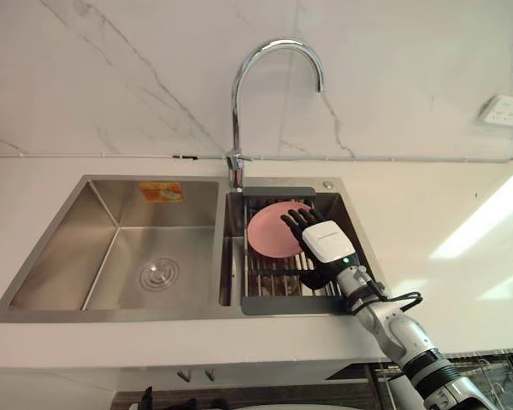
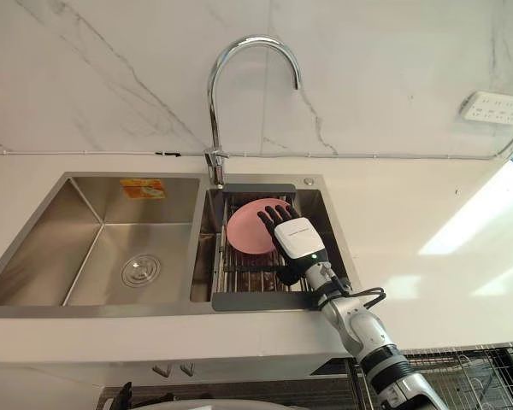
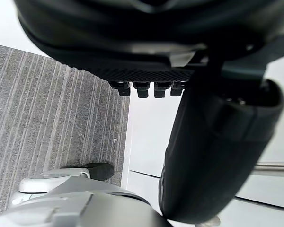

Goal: Walk over to the sink, pick up the cup, carry it to the dishwasher, place the cup inside the dishwasher, then close the dishwasher door

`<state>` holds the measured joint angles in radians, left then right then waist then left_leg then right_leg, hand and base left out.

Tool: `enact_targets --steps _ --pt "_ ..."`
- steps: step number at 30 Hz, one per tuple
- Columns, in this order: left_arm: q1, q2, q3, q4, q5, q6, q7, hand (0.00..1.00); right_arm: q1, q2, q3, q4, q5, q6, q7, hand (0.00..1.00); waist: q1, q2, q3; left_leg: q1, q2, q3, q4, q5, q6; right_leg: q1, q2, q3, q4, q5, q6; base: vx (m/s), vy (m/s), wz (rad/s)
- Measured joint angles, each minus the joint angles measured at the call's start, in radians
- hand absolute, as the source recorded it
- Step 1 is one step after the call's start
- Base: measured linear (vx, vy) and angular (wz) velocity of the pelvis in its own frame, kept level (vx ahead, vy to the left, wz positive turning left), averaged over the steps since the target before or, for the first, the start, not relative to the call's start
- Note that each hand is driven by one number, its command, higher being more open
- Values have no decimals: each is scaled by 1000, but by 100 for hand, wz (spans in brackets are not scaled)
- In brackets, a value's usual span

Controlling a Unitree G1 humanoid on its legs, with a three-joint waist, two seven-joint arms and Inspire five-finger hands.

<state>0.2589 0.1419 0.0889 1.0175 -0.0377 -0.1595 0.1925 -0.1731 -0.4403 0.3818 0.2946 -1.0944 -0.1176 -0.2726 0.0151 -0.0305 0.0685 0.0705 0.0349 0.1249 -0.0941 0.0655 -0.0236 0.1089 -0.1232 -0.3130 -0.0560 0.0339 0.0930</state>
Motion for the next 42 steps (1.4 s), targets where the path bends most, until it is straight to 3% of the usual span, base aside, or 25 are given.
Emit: enact_targets --steps 7,12,13,17,19,20,21,22,23,25,26,27,31,42 --pt "0 -2 0 -1 0 -1 6 100 -60 -1 17 79 7 8 -36 100 1 3 2 -23 2 0 0 0 0 -5 1 -15 -21 0 0 -53 -6 6" --pt "1 -11 1 -10 0 -1 8 100 -85 -3 17 103 11 40 -54 100 12 18 12 -32 2 -1 0 0 0 -9 -1 -17 -32 -1 0 -56 6 2" --pt "1 -14 2 -15 0 -1 8 100 -98 -6 17 111 11 47 -62 0 14 24 16 -42 2 -2 0 0 0 -19 -3 -17 -32 -1 0 -61 9 2" --pt "0 -28 3 -34 0 -4 8 100 -132 -17 17 116 11 73 -93 0 20 45 34 -70 -2 -8 -1 -1 -1 -43 -9 -18 -32 -2 2 -63 15 6" --pt "-5 -31 9 -36 0 -6 6 100 -144 -15 17 122 10 100 -136 0 19 30 42 -73 -19 -7 12 -11 -15 -55 -26 -19 -35 -4 6 -44 60 9" --pt "-14 -31 25 -36 1 -8 4 100 -162 -12 11 127 11 141 -161 0 23 26 49 -127 -31 19 196 -39 27 -68 -48 -22 -35 6 22 110 91 -9" --pt "4 -46 23 -42 1 -11 6 100 -176 -32 12 125 11 148 -163 0 33 76 39 -136 2 9 251 -111 27 -73 -11 -22 -33 4 32 150 92 -14" --pt "1 -50 19 -34 2 -10 4 100 -178 -30 6 125 14 155 -172 0 45 88 42 -139 5 11 244 -113 43 -75 -12 -19 -19 25 7 105 54 4" --pt "0 -46 17 -40 2 -15 5 100 -178 -35 5 130 15 162 -181 0 46 87 44 -118 6 9 173 -106 35 -79 -4 -21 26 39 -17 72 34 42" --pt "4 -30 18 -54 3 -23 4 100 -195 -45 5 136 18 161 -183 0 49 53 42 -82 -21 6 58 -73 13 -35 -6 -23 24 35 -13 134 -31 53" --pt "2 -33 20 -53 3 -22 4 100 -218 -48 4 140 25 158 -184 0 57 31 42 -80 -46 12 22 -2 25 -2 -21 -27 -29 0 -3 88 -71 27" --pt "7 -49 22 -55 2 -23 4 100 -239 -49 -2 142 35 153 -182 0 62 47 49 -76 -36 7 9 41 34 1 -11 -38 -21 7 -3 47 -64 23" --pt "25 -39 23 -70 1 -24 9 100 -240 -49 -5 146 42 141 -191 0 62 34 54 -59 -31 -4 3 50 32 17 -6 -49 -8 2 4 24 -9 8" --pt "27 -42 21 -74 2 -37 9 100 -289 -49 -116 113 122 163 -260 0 53 35 54 -50 -52 -1 0 50 32 19 -25 -47 6 -10 14 -4 13 0"
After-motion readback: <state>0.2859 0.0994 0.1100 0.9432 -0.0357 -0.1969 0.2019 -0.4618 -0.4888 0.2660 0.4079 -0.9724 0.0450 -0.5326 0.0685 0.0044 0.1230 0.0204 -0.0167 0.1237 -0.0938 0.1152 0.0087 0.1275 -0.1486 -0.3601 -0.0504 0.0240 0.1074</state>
